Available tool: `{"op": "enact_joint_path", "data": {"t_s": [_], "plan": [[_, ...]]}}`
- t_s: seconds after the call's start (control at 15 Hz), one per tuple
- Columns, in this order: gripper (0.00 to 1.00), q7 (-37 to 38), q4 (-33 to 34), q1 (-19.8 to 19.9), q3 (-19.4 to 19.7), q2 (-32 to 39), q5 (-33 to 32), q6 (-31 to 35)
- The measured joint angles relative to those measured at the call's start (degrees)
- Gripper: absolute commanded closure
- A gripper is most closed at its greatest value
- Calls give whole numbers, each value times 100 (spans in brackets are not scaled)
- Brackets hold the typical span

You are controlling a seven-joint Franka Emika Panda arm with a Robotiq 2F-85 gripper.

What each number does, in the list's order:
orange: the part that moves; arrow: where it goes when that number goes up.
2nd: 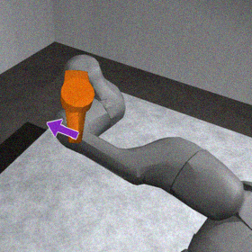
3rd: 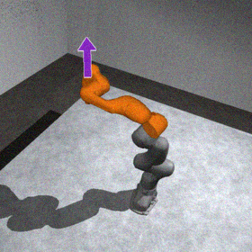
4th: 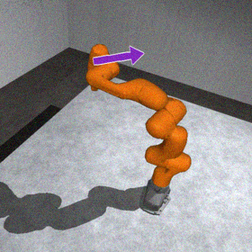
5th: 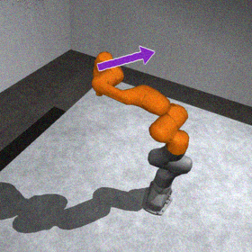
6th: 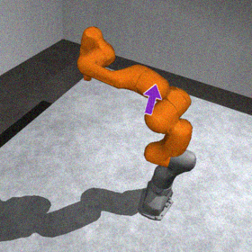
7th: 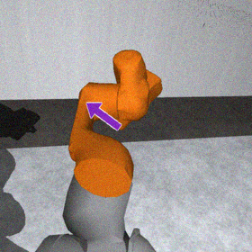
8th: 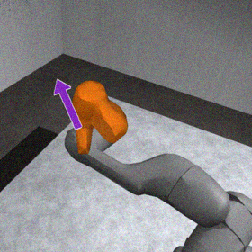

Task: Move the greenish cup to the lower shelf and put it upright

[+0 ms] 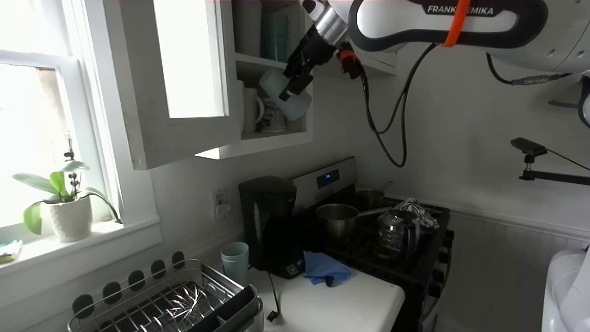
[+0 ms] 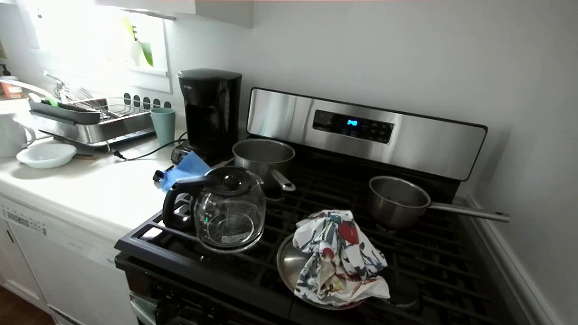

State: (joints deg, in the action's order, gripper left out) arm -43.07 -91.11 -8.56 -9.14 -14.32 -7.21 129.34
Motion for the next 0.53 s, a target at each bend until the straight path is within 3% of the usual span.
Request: {"op": "enact_joint_path", "data": {"t_s": [0.27,0.33,0.53], "plan": [[47,-391,-195,-35,75,18,-1,293],[22,-404,-212,-60,89,25,12,346],[22,-402,-220,-100,102,29,43,440]]}}
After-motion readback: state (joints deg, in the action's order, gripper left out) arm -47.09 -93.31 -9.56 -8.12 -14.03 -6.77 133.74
